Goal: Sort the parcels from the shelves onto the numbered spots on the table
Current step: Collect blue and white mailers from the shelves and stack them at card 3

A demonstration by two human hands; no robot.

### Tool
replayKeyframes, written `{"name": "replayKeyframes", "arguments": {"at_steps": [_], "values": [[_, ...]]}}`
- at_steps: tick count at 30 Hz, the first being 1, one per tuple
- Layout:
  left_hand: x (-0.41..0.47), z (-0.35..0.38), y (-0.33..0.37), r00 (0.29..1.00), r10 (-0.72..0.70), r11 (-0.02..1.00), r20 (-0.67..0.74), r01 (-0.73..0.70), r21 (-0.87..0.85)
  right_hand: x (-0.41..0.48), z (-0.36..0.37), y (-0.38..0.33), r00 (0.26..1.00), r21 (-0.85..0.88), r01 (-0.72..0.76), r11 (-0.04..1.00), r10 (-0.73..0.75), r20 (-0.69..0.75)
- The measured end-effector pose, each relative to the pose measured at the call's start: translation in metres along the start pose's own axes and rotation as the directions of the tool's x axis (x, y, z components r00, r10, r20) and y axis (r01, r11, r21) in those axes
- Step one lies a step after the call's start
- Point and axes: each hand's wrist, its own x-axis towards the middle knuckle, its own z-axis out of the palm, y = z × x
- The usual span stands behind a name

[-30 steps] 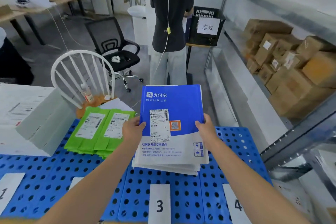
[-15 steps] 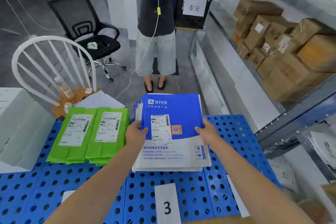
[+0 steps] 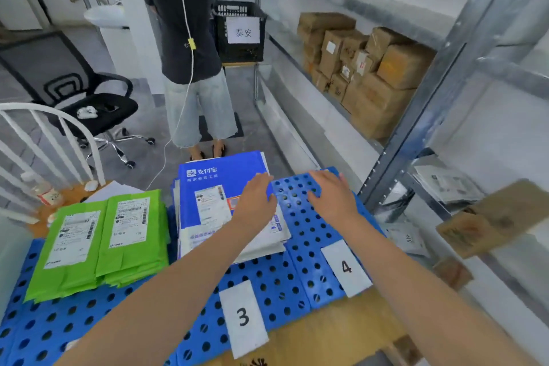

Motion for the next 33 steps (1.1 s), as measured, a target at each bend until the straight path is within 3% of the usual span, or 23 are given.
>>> {"name": "replayKeyframes", "arguments": {"at_steps": [3, 7, 11, 21, 26, 33], "values": [[-0.012, 0.044, 0.054, 0.984, 0.161, 0.971, 0.082, -0.173, 0.163, -0.057, -0.040, 0.050, 0.995, -0.045, -0.072, 0.996, 0.069, -0.066], [-0.055, 0.100, 0.123, 0.913, 0.357, 0.828, 0.198, -0.408, 0.384, -0.142, -0.070, 0.111, 0.979, -0.071, -0.198, 0.978, 0.192, -0.074], [-0.122, 0.157, 0.181, 0.800, 0.483, 0.718, 0.355, -0.594, 0.362, -0.241, -0.085, 0.164, 0.944, -0.007, -0.313, 0.950, 0.310, -0.113], [-0.236, 0.298, 0.244, 0.595, 0.499, 0.613, 0.630, -0.756, 0.229, -0.423, -0.061, 0.268, 0.814, 0.075, -0.578, 0.813, 0.580, -0.007], [-0.240, 0.372, 0.232, 0.561, 0.453, 0.569, 0.692, -0.780, 0.260, -0.444, -0.017, 0.312, 0.790, 0.081, -0.613, 0.786, 0.609, 0.076], [-0.223, 0.482, 0.181, 0.534, 0.328, 0.601, 0.779, -0.754, 0.263, -0.442, 0.077, 0.361, 0.740, 0.107, -0.665, 0.739, 0.632, 0.231]]}}
